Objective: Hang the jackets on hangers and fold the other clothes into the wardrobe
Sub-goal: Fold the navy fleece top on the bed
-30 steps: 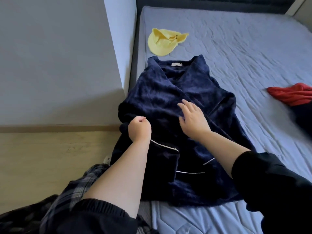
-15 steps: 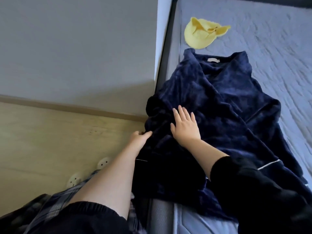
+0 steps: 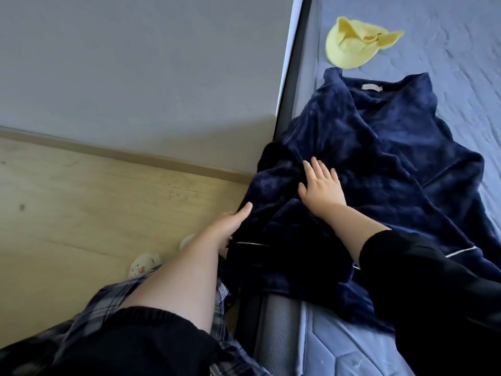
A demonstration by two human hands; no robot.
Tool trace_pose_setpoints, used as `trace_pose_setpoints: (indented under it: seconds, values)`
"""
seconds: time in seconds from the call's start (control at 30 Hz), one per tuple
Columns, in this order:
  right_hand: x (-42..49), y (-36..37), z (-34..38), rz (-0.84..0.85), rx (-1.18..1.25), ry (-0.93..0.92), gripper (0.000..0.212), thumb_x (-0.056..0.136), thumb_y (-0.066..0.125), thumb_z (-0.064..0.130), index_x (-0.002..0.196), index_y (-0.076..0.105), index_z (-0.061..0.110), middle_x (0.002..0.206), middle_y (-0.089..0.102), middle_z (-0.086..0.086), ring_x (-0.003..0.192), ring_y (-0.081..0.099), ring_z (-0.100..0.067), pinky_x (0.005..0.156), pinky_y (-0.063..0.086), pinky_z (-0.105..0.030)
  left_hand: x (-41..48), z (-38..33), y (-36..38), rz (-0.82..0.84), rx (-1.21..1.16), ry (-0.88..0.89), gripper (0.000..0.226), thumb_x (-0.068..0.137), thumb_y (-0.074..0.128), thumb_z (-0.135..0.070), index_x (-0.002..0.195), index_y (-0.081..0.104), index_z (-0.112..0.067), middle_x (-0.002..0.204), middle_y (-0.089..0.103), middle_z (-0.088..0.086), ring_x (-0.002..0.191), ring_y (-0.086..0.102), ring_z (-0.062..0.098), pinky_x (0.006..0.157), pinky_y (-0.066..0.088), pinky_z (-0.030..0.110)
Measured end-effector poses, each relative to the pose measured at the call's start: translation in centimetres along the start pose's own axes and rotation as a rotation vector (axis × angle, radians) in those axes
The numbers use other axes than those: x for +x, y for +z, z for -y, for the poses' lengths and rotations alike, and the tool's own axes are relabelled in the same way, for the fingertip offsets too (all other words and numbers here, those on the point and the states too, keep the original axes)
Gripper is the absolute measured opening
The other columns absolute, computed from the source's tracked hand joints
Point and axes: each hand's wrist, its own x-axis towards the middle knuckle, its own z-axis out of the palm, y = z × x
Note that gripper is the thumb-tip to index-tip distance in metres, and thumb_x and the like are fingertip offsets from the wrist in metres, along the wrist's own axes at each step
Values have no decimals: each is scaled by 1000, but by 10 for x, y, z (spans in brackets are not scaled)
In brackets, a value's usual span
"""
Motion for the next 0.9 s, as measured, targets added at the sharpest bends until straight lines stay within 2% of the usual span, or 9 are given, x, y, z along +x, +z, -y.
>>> trace_pose_setpoints:
  seconds: [0.13,0.23,0.3,0.43,0.53,0.67,0.73,0.8,0.9]
  values:
    - [-1,-5,-1,71,-5,-1,62,99,30,36,154,7,16,161,5,-6,148,4,-21,120,5,-42,-2,10,-13,251,184,-135,61,83,69,-41,127,53,-2,111,65,13,95,64,30,89,53,46]
    - [-3,-5,1,80,-29,-2,62,100,29,36,154,6,16,161,4,-6,148,3,-21,121,5,-43,-4,18,-14,114,791,-80,44,92,61,-36,115,60,1,89,64,13,72,62,27,62,50,31]
    - [-4,-5,1,76,-27,-1,62,100,30,36,154,7,16,161,4,-7,148,3,-21,121,5,-43,0,24,-13,-48,957,67,27,89,62,-22,106,65,-2,95,67,13,87,65,30,71,48,29]
    - [-12,-5,-2,-37,49,-19,61,98,36,32,153,15,15,161,9,-7,148,7,-21,120,6,-45,4,11,-7,-175,591,272,30,93,48,-14,121,58,-13,119,61,6,103,58,25,85,47,31]
    - [-28,4,0,-197,60,149,62,95,42,31,151,22,13,160,13,-10,147,10,-23,117,6,-50,-1,-13,2,-217,451,451,36,97,43,-12,130,53,-19,127,57,-1,109,55,17,85,40,25]
    - [-23,3,2,-119,20,200,56,95,40,35,147,33,13,153,31,-11,140,26,-26,115,17,-48,5,-33,20,-248,403,549,27,95,45,-14,112,65,-18,103,63,-4,91,57,14,75,40,22]
    - [-12,-10,-3,-153,51,149,46,95,40,36,132,52,10,131,52,-10,122,43,-28,104,32,-41,10,-43,32,-288,421,599,24,94,45,-18,104,67,-19,95,66,-1,87,59,21,73,45,28]
    - [1,-28,-9,-214,167,155,36,95,43,31,114,64,8,112,58,-9,110,48,-29,94,38,-39,15,-61,47,-314,377,649,23,95,46,-23,99,67,-16,94,67,4,88,60,26,79,49,35]
    - [20,-50,-18,-325,237,171,33,94,46,22,121,61,9,133,50,-11,125,41,-31,107,30,-39,23,-96,73,-219,104,607,30,98,45,-32,94,67,-13,87,66,5,79,60,24,74,48,35]
